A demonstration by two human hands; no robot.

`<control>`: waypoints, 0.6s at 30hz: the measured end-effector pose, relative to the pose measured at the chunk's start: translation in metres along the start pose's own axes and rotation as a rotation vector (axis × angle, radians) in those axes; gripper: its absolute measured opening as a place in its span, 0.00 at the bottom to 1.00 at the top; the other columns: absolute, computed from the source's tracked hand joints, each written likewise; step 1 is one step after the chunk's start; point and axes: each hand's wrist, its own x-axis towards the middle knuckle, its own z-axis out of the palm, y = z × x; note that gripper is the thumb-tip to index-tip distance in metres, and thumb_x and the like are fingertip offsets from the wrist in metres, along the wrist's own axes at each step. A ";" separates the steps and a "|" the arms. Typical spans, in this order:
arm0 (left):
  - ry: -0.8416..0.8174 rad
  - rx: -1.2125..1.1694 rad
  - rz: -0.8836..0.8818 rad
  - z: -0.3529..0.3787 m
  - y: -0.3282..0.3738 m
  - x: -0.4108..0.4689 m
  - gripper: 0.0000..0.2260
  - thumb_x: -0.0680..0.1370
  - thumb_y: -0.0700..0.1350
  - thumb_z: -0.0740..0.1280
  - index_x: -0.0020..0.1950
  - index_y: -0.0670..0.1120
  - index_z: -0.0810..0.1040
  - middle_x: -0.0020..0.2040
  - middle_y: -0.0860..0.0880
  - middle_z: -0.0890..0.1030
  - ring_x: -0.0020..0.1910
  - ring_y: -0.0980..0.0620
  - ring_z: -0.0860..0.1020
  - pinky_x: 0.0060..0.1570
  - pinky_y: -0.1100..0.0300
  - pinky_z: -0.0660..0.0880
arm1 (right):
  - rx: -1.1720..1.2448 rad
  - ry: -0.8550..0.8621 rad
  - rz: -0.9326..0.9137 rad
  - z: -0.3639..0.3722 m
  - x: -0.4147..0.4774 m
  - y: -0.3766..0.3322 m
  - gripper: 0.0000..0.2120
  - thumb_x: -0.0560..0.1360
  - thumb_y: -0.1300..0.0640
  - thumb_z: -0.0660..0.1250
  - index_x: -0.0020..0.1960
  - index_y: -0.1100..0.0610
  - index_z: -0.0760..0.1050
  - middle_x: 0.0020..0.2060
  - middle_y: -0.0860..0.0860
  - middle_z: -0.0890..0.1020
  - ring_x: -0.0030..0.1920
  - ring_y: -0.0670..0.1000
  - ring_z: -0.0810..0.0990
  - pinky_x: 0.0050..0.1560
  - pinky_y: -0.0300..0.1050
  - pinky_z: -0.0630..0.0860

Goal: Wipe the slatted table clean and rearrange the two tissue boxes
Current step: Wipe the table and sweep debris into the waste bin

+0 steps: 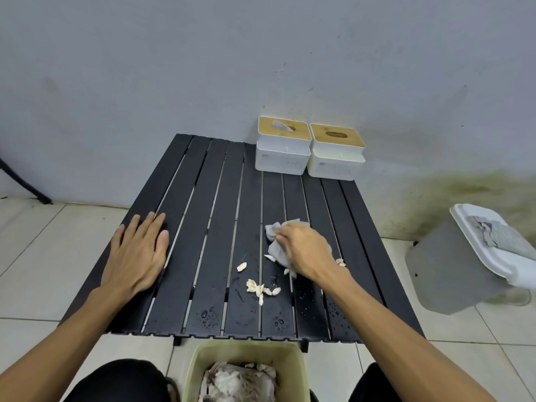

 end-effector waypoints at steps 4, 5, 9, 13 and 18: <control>0.001 -0.016 0.005 -0.001 0.001 -0.001 0.32 0.79 0.60 0.40 0.79 0.49 0.61 0.79 0.48 0.61 0.79 0.46 0.55 0.76 0.47 0.49 | 0.277 0.083 -0.012 -0.026 -0.014 0.002 0.12 0.83 0.52 0.57 0.54 0.53 0.80 0.51 0.49 0.83 0.50 0.52 0.80 0.51 0.49 0.76; 0.001 -0.020 0.003 -0.001 0.001 -0.001 0.32 0.79 0.60 0.40 0.79 0.48 0.61 0.79 0.48 0.62 0.79 0.46 0.55 0.76 0.47 0.49 | 0.340 0.144 0.030 -0.035 -0.011 0.009 0.12 0.83 0.52 0.58 0.55 0.52 0.80 0.53 0.49 0.83 0.50 0.51 0.80 0.53 0.48 0.76; 0.000 -0.021 0.002 -0.002 0.001 -0.001 0.32 0.79 0.60 0.39 0.79 0.48 0.61 0.79 0.48 0.62 0.79 0.46 0.55 0.76 0.46 0.49 | 0.310 0.281 0.170 -0.063 -0.002 0.064 0.11 0.83 0.54 0.58 0.54 0.54 0.79 0.52 0.53 0.84 0.47 0.52 0.77 0.50 0.47 0.73; 0.002 -0.032 0.004 -0.002 0.002 -0.002 0.32 0.79 0.60 0.40 0.79 0.48 0.61 0.79 0.48 0.62 0.79 0.46 0.55 0.76 0.47 0.49 | 0.217 0.105 0.206 -0.044 -0.011 0.115 0.11 0.84 0.49 0.56 0.56 0.48 0.77 0.53 0.52 0.83 0.54 0.56 0.79 0.55 0.52 0.74; 0.005 -0.025 0.011 0.000 0.001 -0.002 0.31 0.80 0.60 0.40 0.78 0.49 0.61 0.78 0.48 0.62 0.79 0.45 0.55 0.75 0.46 0.49 | 0.165 0.116 0.096 -0.003 -0.031 0.125 0.19 0.81 0.39 0.54 0.70 0.39 0.68 0.66 0.45 0.73 0.68 0.51 0.69 0.67 0.60 0.70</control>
